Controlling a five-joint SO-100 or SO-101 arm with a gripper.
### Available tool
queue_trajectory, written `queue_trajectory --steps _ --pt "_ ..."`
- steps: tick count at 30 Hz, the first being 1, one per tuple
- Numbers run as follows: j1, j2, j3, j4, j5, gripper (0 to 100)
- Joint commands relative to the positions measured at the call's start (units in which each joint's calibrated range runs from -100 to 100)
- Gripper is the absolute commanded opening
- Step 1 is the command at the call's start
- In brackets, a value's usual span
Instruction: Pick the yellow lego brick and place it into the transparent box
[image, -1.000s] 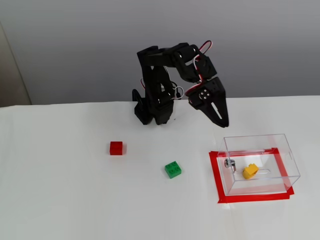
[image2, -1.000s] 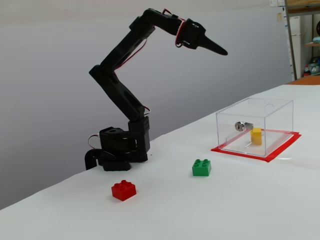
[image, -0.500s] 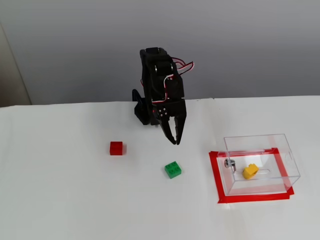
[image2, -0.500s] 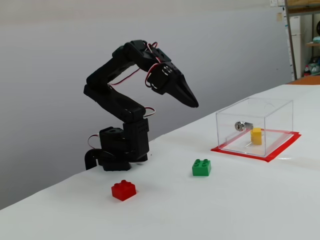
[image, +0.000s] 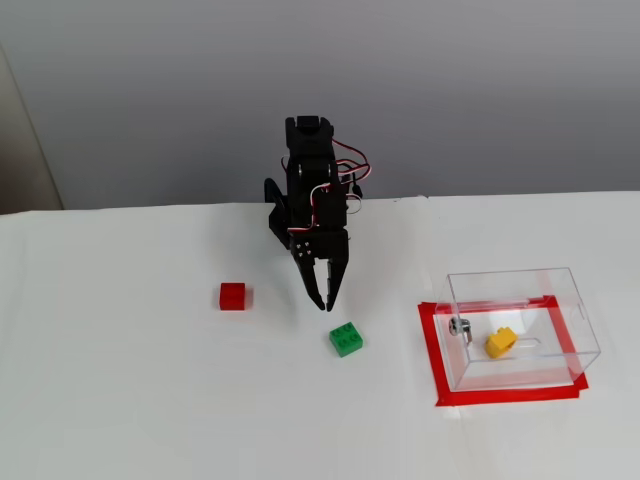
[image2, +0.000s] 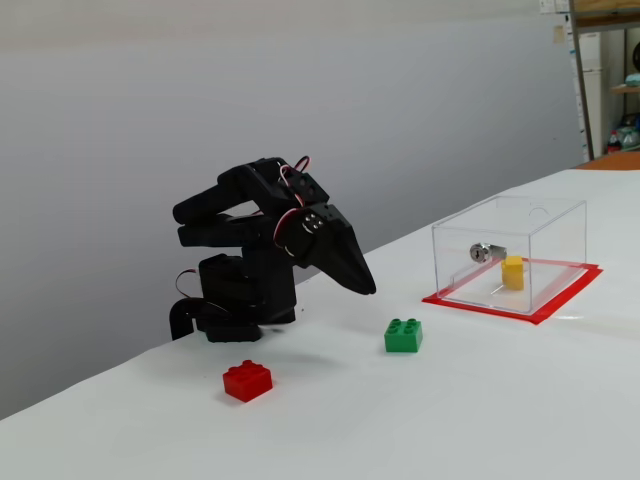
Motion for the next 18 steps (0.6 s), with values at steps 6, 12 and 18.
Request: queue_trajectory --steps 6,12,18 --pt "0.7 -5.2 11.5 -1.3 0.2 1" --pt "0.2 -5.2 14.2 -3.6 0.3 1" --pt "-1.1 -5.2 14.3 -4.1 0.3 1"
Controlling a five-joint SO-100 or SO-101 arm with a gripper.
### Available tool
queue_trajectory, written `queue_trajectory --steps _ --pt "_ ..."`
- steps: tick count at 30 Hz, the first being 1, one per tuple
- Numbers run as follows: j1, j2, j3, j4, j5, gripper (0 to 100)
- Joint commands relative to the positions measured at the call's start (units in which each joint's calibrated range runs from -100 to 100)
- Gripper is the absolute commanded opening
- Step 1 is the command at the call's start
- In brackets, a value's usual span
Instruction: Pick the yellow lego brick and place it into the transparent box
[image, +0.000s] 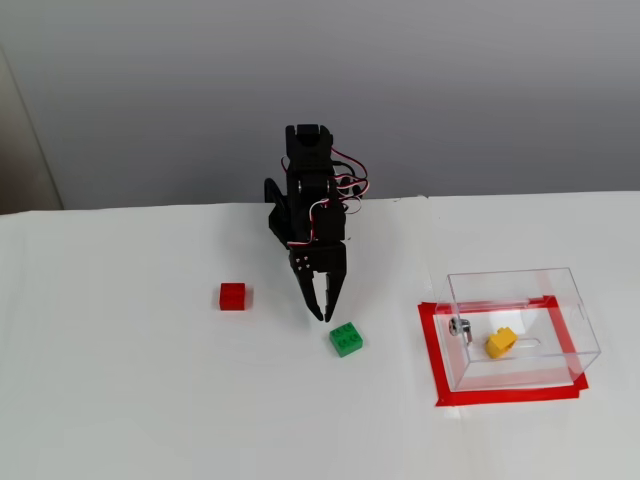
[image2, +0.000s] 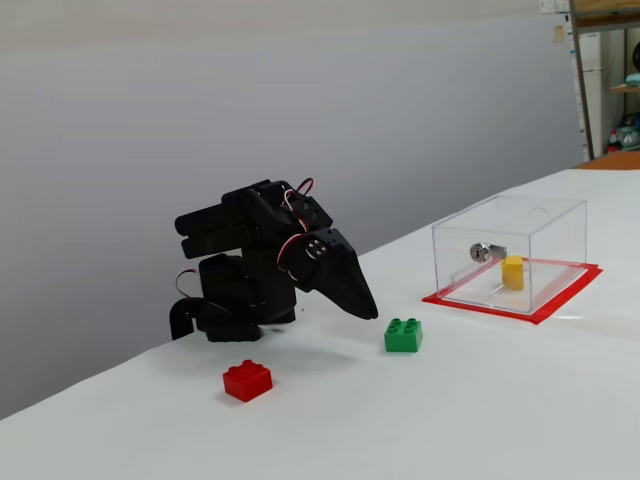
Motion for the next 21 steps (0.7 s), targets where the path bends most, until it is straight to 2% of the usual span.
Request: queue_trajectory --steps 1,21 --pt "-1.3 -0.4 0.7 -0.9 0.3 1" --pt "-1.1 -0.4 0.7 -0.9 0.3 1"
